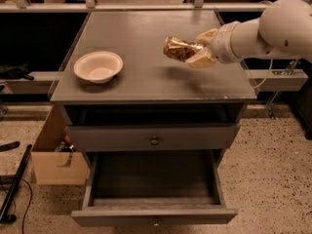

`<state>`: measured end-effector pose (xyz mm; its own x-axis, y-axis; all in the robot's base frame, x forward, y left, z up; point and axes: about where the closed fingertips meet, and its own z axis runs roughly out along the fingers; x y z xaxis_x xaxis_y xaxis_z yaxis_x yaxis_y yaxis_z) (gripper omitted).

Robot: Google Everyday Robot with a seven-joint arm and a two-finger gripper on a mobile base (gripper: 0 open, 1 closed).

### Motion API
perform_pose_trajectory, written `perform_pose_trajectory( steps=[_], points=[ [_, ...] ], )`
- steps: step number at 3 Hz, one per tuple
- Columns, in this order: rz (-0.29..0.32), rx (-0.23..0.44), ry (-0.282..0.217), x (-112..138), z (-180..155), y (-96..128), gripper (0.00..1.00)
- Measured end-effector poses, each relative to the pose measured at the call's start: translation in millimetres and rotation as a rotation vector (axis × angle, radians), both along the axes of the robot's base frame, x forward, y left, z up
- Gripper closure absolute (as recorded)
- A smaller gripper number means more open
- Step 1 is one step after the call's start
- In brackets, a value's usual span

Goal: Pick orange can from middle drawer and place on counter

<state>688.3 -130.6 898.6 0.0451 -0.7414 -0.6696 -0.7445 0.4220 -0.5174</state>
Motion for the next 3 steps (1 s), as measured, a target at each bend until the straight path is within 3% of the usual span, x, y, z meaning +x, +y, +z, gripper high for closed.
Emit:
perform_pose_trajectory(
  steps=[1, 3],
  points=[
    [0.0, 0.0, -0.001, 0.0, 0.3, 0.0, 1.0],
    [0.0, 0.0, -0.001, 0.0, 0.3, 0.1, 0.58]
  ],
)
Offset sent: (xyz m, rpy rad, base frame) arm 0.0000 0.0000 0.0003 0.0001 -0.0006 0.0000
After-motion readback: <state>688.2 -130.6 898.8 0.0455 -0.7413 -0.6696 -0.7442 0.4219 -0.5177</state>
